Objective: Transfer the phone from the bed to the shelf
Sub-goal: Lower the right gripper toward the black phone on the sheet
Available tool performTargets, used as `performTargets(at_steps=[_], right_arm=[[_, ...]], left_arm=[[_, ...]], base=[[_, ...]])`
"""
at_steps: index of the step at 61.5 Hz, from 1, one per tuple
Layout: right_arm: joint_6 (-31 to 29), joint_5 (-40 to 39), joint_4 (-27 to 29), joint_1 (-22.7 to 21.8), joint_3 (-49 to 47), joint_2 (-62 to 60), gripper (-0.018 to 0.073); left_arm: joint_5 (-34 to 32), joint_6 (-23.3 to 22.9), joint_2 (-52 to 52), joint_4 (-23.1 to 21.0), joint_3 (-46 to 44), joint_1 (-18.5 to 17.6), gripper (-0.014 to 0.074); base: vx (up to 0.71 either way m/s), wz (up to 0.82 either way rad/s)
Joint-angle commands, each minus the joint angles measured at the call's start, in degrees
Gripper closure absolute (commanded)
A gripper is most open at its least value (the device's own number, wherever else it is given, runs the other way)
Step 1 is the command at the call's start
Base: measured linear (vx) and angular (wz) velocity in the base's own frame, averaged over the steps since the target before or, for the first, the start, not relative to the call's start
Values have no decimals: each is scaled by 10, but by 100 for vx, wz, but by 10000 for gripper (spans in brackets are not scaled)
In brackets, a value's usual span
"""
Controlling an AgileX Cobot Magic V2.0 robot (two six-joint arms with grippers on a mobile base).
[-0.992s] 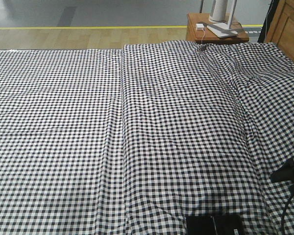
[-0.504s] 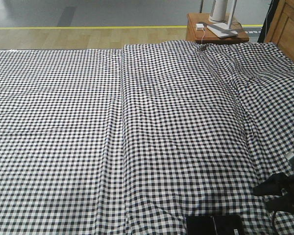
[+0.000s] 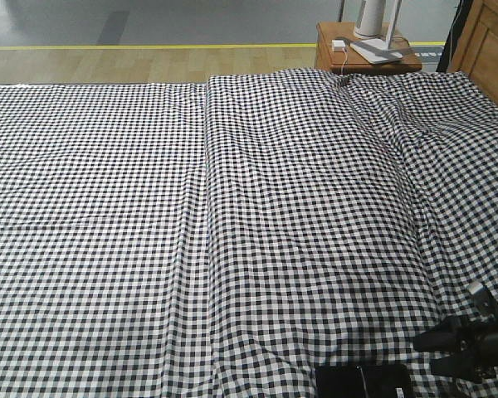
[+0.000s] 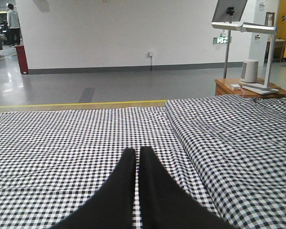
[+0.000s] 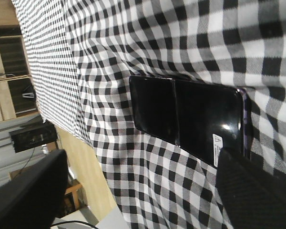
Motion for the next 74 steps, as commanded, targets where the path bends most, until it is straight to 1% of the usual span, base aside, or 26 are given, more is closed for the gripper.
performTargets(at_steps=[1, 9, 22, 31, 47, 67, 74], right_arm=[[-15, 35, 11, -1, -6, -11, -34], [-22, 29, 11, -1, -7, 10, -34], [-50, -1, 14, -1, -7, 35, -34], [-58, -23, 18, -1, -11, 42, -34], [-56, 32, 49, 0, -57, 75, -34], [-58, 35, 45, 15, -64, 97, -34], [-58, 35, 46, 28, -64, 99, -34]], left_arm=[[-42, -5, -4, -6, -14, 2, 595], [-42, -5, -4, -6, -14, 2, 595], [-42, -5, -4, -6, -14, 2, 595], [-42, -5, -4, -6, -14, 2, 595], [-42, -5, -4, -6, -14, 2, 595], [-42, -5, -4, -6, -14, 2, 595], [-42, -5, -4, -6, -14, 2, 595]], base=[[0, 0], [0, 0], [0, 0], [0, 0], [0, 0], [0, 0], [0, 0]])
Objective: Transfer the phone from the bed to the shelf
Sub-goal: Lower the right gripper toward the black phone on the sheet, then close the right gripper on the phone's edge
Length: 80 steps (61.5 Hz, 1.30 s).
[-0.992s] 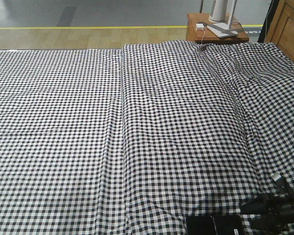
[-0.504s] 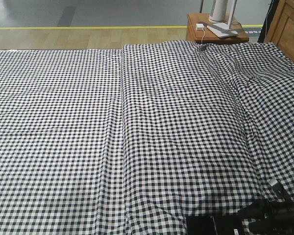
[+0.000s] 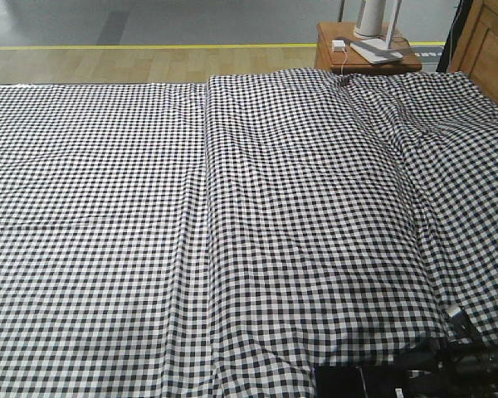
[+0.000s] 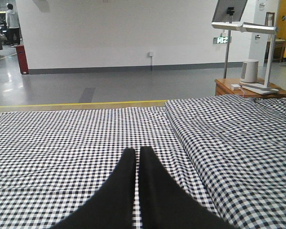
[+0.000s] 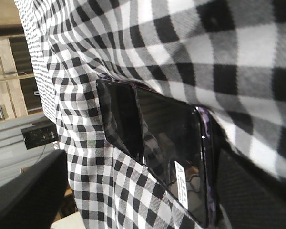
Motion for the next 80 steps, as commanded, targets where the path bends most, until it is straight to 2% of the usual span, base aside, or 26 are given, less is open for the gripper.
performTargets(at_steps=[1, 26, 36, 41, 48, 66, 80], right_arm=[[-8, 43, 7, 14, -2, -26, -34], [-8, 49, 10, 89, -2, -24, -34], [-8, 52, 14, 94, -2, -24, -1], [-8, 56, 15, 93, -2, -24, 44], [-8, 64, 14, 93, -2, -24, 155], [-19, 105, 14, 93, -2, -24, 573], [-15, 105, 15, 93, -2, -31, 571]], left_arm=[[-42, -5, -4, -6, -14, 2, 595], [-42, -5, -4, -6, -14, 2, 595], [-42, -5, -4, -6, -14, 2, 595], [-42, -5, -4, -6, -14, 2, 595], [-42, -5, -4, -6, -14, 2, 595], [-42, -5, -4, -6, -14, 2, 595], [-42, -5, -4, -6, -14, 2, 595]], base=[[0, 0], [0, 0], [0, 0], [0, 0], [0, 0], [0, 0], [0, 0]])
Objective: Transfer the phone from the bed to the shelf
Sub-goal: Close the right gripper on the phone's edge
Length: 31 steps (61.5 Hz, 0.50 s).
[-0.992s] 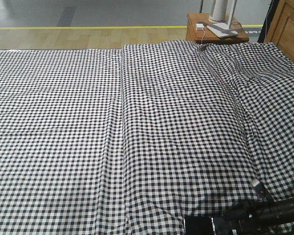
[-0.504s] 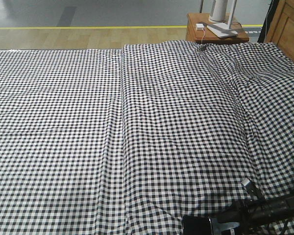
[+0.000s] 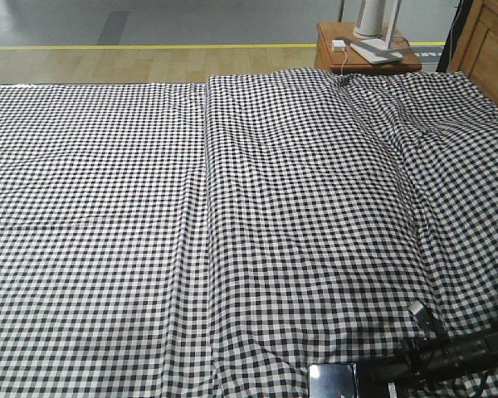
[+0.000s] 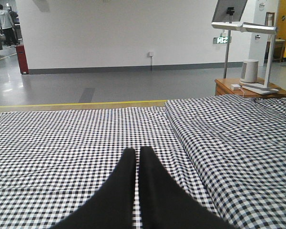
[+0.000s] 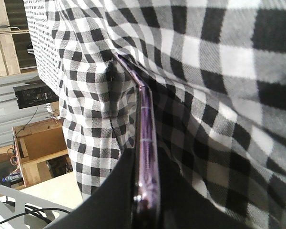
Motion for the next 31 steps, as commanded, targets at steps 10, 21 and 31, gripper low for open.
performTargets(at_steps=[10, 21, 31], right_arm=[[-4, 97, 10, 2, 14, -55, 564], [-27, 97, 13, 2, 48, -102, 563], [-27, 97, 17, 2, 73, -159, 563]], left_arm=[[-42, -5, -4, -6, -14, 2, 595], [-42, -5, -4, -6, -14, 2, 595], [-42, -5, -4, -6, -14, 2, 595]], base=[[0, 0], [0, 0], [0, 0]])
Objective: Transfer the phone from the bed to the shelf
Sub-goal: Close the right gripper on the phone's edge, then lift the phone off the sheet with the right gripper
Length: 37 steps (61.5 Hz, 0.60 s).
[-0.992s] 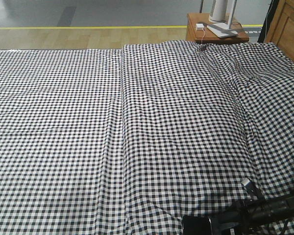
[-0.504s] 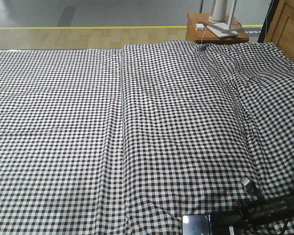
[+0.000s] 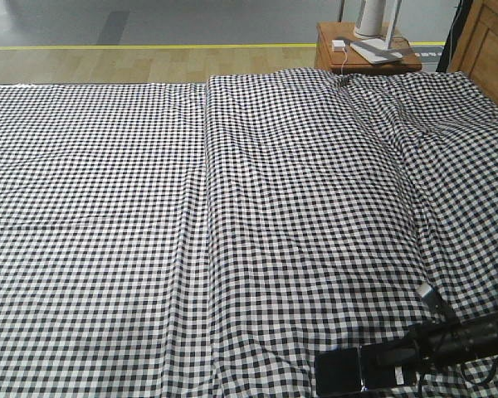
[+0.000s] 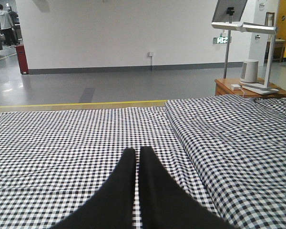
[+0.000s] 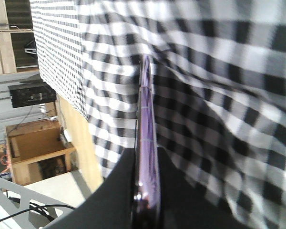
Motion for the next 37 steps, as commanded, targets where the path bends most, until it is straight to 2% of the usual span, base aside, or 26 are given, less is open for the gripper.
performTargets(at_steps=[1, 31, 37], right_arm=[[-9, 96, 13, 2, 13, -71, 563], [-9, 96, 30, 2, 94, -347, 562], [-9, 96, 51, 2, 106, -411, 562]], left_arm=[[-42, -5, -4, -6, -14, 2, 595], [-42, -5, -4, -6, -14, 2, 595], [-42, -5, -4, -6, -14, 2, 595]], base=[[0, 0], [0, 0], [0, 0]])
